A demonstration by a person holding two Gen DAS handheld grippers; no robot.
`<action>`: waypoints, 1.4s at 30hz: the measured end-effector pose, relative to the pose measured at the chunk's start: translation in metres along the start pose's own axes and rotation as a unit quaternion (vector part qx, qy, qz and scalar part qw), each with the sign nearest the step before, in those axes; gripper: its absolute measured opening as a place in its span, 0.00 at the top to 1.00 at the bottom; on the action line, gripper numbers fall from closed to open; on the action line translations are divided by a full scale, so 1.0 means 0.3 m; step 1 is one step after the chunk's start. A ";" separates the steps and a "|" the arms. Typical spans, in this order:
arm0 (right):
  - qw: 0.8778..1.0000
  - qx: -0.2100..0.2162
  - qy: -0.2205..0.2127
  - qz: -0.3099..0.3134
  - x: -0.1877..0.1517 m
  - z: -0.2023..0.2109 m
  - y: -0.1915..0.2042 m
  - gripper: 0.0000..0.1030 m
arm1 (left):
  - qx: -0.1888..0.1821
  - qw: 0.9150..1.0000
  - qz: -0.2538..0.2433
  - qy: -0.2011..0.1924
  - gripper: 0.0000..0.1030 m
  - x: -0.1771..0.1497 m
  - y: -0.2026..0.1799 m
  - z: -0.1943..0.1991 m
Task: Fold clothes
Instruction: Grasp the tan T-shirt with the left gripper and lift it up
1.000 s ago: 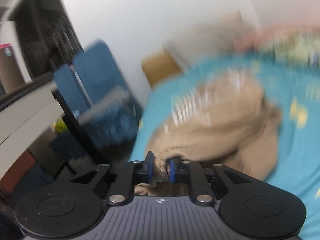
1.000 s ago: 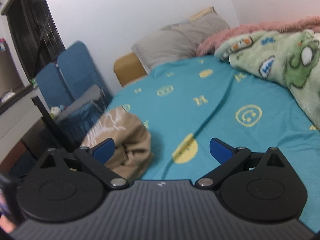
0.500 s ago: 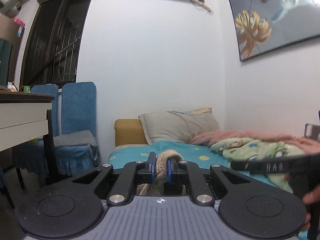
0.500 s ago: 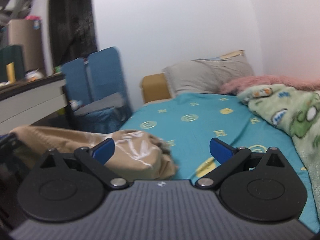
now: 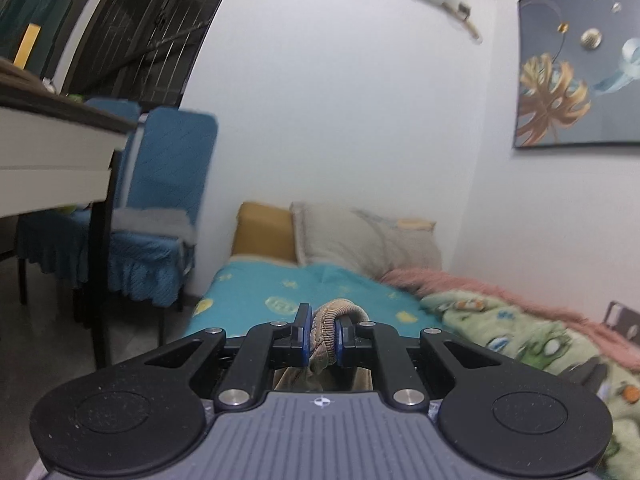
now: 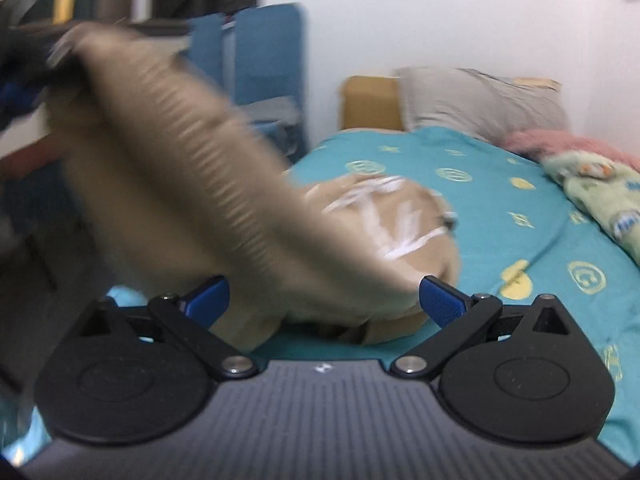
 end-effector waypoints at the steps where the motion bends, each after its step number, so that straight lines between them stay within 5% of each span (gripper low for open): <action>1: 1.000 -0.022 -0.006 -0.015 0.009 0.000 -0.039 0.00 | 0.005 1.000 -0.004 0.010 0.88 -0.020 0.002 -0.019; 5: 0.992 -0.092 -0.045 -0.071 0.067 0.040 -0.175 0.00 | 0.006 0.998 -0.029 0.060 0.88 -0.103 -0.021 -0.096; 11: 0.988 -0.125 -0.043 -0.085 0.087 0.057 -0.233 0.00 | -0.039 0.995 -0.015 0.090 0.88 -0.178 -0.078 -0.123; 15: 0.987 -0.139 -0.035 -0.066 0.073 0.040 -0.244 0.00 | -0.063 0.995 0.008 0.079 0.88 -0.181 -0.099 -0.102; 21: 0.991 -0.114 0.045 -0.050 -0.028 -0.031 -0.220 0.00 | -0.065 0.996 0.051 0.043 0.89 -0.123 -0.103 -0.056; 26: 0.989 -0.131 0.066 -0.033 -0.043 -0.028 -0.215 0.00 | -0.079 0.995 0.049 -0.018 0.89 -0.057 -0.126 0.018; 31: 0.980 -0.186 -0.005 -0.069 0.029 0.068 -0.305 0.00 | -0.087 0.993 0.052 -0.063 0.89 0.004 -0.140 0.073; 39: 0.954 -0.195 -0.223 -0.039 0.263 0.372 -0.315 0.00 | -0.117 0.983 0.071 -0.121 0.89 0.097 -0.158 0.199; 42: 0.971 -0.147 -0.187 -0.015 0.275 0.346 -0.305 0.00 | -0.114 0.985 0.078 -0.108 0.89 0.090 -0.156 0.194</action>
Point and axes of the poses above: each gripper's, at about its wrist camera, not at the fingertips, and z roughly against the way its jaws point, y to its left, x to its top, the point moved 3 cm from there along -z, roughly the way its jaws point, and after that the axes turned 14 degrees about -y, right-handed, at the moved point
